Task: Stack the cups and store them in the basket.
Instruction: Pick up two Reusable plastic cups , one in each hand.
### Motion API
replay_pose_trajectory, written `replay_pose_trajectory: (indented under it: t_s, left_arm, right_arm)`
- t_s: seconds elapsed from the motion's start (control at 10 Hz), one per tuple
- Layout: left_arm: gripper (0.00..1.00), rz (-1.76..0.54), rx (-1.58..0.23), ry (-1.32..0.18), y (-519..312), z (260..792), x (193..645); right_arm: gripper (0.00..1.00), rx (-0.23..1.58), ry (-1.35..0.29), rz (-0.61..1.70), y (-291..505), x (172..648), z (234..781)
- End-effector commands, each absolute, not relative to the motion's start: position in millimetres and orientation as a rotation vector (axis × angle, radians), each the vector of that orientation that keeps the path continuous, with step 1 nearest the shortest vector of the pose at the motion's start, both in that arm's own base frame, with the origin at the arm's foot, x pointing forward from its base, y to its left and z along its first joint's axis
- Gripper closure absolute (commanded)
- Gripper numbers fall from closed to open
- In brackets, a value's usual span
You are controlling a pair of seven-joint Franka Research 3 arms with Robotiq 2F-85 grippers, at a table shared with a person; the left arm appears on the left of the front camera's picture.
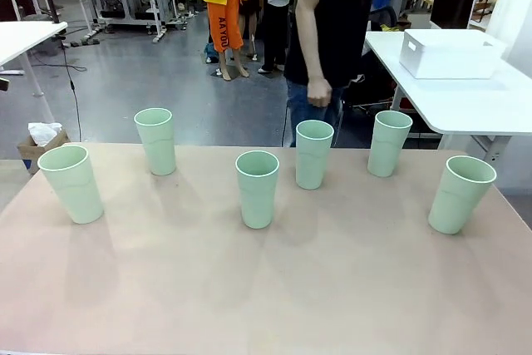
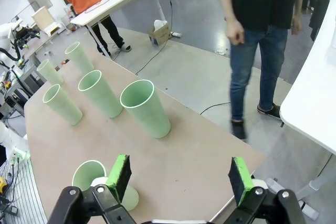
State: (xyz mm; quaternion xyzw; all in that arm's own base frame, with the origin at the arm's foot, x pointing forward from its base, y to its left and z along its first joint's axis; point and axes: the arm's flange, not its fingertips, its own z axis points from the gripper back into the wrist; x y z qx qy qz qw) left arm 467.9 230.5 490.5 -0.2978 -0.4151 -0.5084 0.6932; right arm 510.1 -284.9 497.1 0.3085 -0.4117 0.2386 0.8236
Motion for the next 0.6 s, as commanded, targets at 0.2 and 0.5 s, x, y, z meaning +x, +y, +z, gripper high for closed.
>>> replay_pose_trajectory:
  t_s: [0.2,0.5]
  left_arm:
    - [0.0,-1.134,-0.659,-0.928,230.9,491.9,467.7]
    - [0.0,-1.134,-0.659,-0.928,230.9,491.9,467.7]
  right_arm:
    - [0.0,0.656,-0.88,0.508,-284.4,509.9,498.4]
    - [0.0,0.656,-0.88,0.508,-284.4,509.9,498.4]
